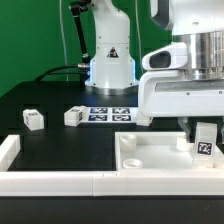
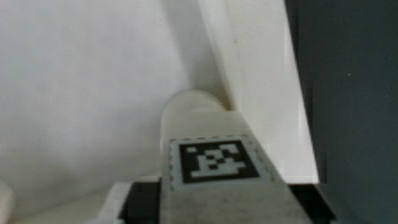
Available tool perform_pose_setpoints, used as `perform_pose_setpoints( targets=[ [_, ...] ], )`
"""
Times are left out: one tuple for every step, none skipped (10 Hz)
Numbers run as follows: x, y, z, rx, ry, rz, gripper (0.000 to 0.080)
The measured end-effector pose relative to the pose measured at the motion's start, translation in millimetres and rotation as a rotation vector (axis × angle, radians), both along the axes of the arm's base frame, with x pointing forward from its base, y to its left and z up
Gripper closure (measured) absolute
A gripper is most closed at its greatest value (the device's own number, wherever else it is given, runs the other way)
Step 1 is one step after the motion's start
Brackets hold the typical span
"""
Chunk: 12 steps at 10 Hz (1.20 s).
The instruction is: Assemble square table
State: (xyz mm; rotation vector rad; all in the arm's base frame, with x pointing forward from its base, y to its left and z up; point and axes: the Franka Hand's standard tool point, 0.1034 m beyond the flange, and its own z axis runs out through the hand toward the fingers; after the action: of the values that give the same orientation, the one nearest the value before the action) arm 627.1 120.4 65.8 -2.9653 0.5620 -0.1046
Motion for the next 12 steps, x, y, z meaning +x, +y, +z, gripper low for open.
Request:
perform_pose_setpoints(
  targets=[
    [0.8,-3.9,0.4,0.033,0.025,-0.173,0.0503],
    [-1.1,-3.4,0.8,0.066,0.076,-0.370,0.0503],
    [-2.3,-1.6,1.1,0.102,0.122,-0.537,0.0505],
    [-1.6,-2.8,-0.1,0.166,0.165,-0.734,0.0505],
    [-1.4,-3.7,-0.9,0.199,0.189,-0.843,0.0505],
    [-2.1,-1.6,-1.2,0.199,0.195,-0.875,0.0505],
    [-3.1,1.5,-1.6,0.200,0.199,-0.883,0.0505],
    [-3.1,1.2,-1.6,0.199,0.197,-0.876,0.0505],
    [-3.5,1.9,-1.7,0.191,0.186,-0.809,0.0505],
    [-4.7,4.6,-1.5,0.156,0.160,-0.635,0.0299],
    [-3.7,6.5,0.9,0.109,0.124,-0.397,0.0198],
    [-5.1,11.2,3.1,0.056,0.110,-0.116,0.0164]
  ],
)
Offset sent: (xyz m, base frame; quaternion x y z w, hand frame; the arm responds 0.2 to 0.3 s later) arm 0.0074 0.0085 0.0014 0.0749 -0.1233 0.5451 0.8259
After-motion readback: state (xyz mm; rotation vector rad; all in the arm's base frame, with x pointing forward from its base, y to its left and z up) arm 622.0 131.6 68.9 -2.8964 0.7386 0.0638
